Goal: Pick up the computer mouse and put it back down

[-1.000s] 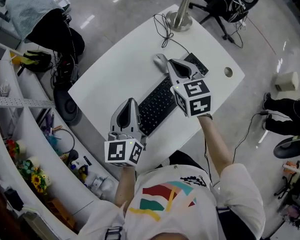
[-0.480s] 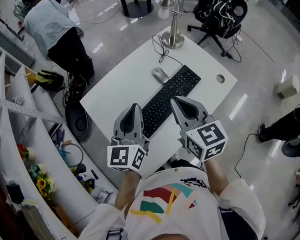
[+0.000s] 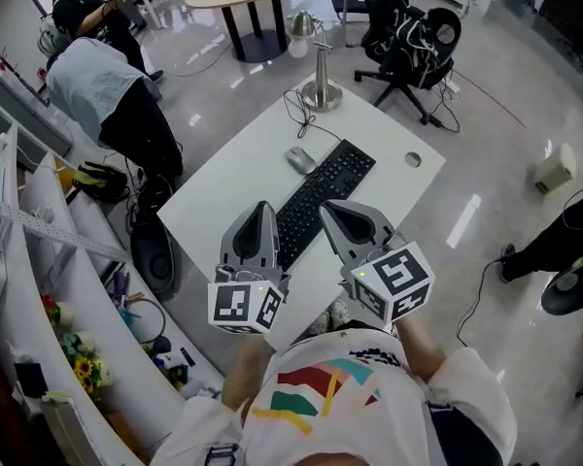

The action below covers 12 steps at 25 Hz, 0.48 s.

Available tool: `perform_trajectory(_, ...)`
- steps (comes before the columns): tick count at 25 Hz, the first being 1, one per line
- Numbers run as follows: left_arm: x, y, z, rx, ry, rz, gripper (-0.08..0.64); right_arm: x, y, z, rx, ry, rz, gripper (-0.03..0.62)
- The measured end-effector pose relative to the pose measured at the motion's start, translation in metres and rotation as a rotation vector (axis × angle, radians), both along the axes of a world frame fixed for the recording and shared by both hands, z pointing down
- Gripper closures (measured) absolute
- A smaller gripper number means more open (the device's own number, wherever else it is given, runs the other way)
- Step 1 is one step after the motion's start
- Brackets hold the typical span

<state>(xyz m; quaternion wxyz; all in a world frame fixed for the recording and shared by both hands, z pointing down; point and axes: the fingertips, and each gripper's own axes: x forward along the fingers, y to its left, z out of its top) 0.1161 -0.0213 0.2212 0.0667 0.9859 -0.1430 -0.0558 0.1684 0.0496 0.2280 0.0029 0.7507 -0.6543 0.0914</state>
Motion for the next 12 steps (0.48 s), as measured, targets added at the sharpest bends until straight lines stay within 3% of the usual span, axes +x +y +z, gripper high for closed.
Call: perform_trajectory(12, -0.02, 0.023, -0.018, 0.019, 0.026, -0.01, 0.515, -0.024, 0.024, -0.026, 0.048, 0.046, -0.025, 0.58)
